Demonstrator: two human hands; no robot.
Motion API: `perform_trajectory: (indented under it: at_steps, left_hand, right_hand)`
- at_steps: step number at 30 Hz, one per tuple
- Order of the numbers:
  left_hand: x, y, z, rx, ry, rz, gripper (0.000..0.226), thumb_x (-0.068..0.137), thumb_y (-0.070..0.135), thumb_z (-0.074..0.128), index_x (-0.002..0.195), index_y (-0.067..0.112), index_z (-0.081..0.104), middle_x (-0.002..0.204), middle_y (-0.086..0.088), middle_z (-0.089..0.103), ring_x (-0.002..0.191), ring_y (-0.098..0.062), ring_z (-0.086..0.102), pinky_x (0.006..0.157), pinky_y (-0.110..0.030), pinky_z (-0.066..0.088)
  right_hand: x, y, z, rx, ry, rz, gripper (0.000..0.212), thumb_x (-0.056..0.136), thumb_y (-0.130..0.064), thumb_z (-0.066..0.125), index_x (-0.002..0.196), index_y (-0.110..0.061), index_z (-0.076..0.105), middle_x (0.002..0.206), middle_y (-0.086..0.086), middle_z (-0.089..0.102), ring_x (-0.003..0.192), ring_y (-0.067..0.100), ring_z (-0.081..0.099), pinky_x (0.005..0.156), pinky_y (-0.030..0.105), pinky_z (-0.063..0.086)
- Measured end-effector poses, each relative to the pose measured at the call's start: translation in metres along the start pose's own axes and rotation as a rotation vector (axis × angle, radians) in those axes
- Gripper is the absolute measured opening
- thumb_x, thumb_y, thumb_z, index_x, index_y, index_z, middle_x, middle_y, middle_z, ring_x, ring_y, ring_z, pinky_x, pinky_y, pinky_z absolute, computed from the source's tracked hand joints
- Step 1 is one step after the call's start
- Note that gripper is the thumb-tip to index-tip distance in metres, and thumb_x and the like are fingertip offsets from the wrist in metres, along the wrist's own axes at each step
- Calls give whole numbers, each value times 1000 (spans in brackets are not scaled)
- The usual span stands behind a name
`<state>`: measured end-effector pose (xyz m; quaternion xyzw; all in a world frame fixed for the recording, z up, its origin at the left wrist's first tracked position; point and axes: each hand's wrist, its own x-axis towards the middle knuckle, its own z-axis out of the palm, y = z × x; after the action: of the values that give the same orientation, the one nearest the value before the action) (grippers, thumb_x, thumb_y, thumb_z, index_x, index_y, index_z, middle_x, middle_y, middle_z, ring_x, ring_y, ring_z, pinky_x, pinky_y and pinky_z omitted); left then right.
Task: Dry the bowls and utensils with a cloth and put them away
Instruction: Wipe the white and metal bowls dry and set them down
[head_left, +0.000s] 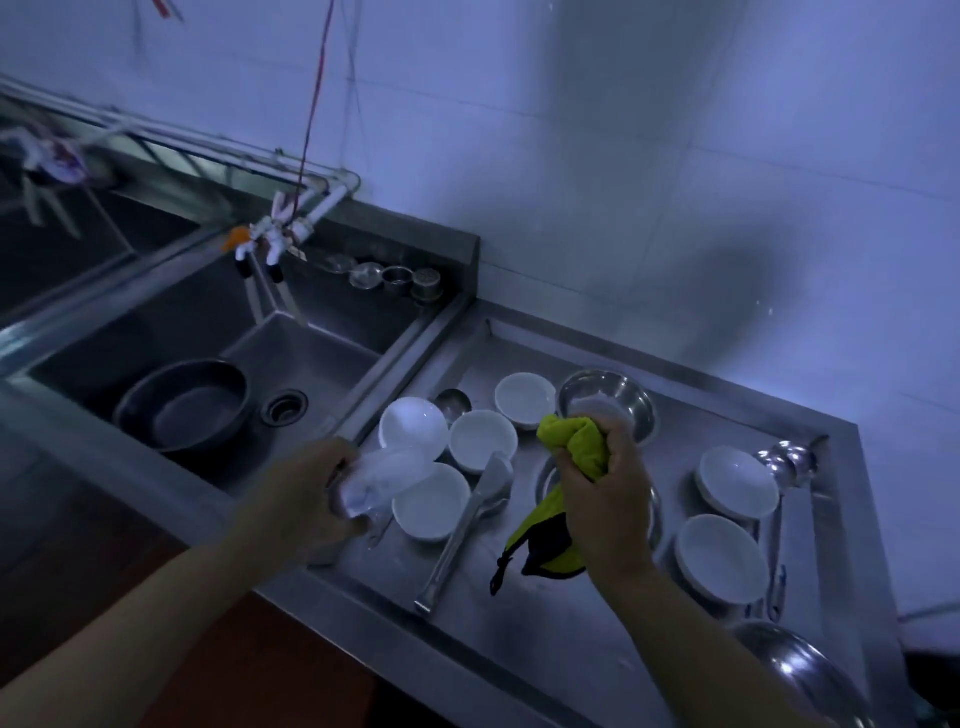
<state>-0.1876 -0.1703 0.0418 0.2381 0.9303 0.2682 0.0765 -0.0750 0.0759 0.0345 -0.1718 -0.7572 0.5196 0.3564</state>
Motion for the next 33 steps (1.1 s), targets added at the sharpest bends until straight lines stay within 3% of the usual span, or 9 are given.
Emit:
perform_trajectory:
  at_steps: [3,6,9,15,19,23,26,30,33]
  left_hand:
    - [-1,-19,-23,43,-13,72,49,56,35,83,91,30,49,80,26,41,68,8,42,58,-6,28]
    - [-1,-44,-40,20,-10,138,53,47,56,69,91,35,48,84,27,44,72,6,47,59,-12,36]
    - [2,-60,-54,-99,-22,120,49,56,43,82,90,39,47,92,26,51,79,4,53,63,-16,41]
    - [12,-63,-70,-839,-81,-126,26,80,18,72,101,23,58,98,0,64,92,-14,63,64,-24,53]
    - [18,-42,-84,-1111,-74,-183,20,93,24,53,107,10,56,106,-14,61,96,-31,63,63,-34,58]
    - [21,-28,-94,-1111,-21,-128,17,95,23,49,98,8,54,92,-13,60,74,-22,63,54,-33,56]
    - [23,-21,-99,-1090,-27,-34,11,96,19,47,103,15,54,96,-10,58,77,-20,61,55,-32,55]
    - [24,-11,-105,-1119,-47,15,24,97,16,43,121,18,49,102,-5,57,81,-19,60,53,-31,56]
    - [23,0,-105,-1159,-72,31,20,98,19,41,113,29,50,105,-6,56,79,-21,61,49,-30,54]
  right_hand:
    - [-6,-12,29,9,-3,24,26,81,-19,64,95,-39,55,96,-10,63,89,-2,58,75,9,45]
    - [-12,-23,56,-7,-5,13,43,86,-4,68,104,-39,52,107,-14,59,99,1,56,84,17,47]
    - [-20,-32,82,-16,9,-7,48,83,-3,71,104,-39,46,107,-18,52,97,-7,52,82,10,44]
    - [-23,-67,141,-2,103,-223,47,70,-26,74,93,-29,34,105,-7,40,98,-4,44,85,9,37]
    - [-20,-86,171,-227,-33,-431,47,71,-44,71,99,-19,42,112,-10,32,105,-2,38,92,9,33]
    - [-22,-89,167,-667,-191,-746,49,89,-57,49,98,-11,65,104,5,59,98,21,56,94,36,44]
    - [-20,-92,150,-828,-245,-828,45,98,-49,39,108,-15,68,109,1,65,118,22,55,109,51,32]
    - [-15,-103,132,-822,-346,-809,48,88,-41,55,124,-10,60,116,5,67,116,18,55,111,36,34]
    - [-21,-112,129,-773,-303,-725,48,82,-48,60,113,-11,60,107,5,68,103,19,59,98,30,44]
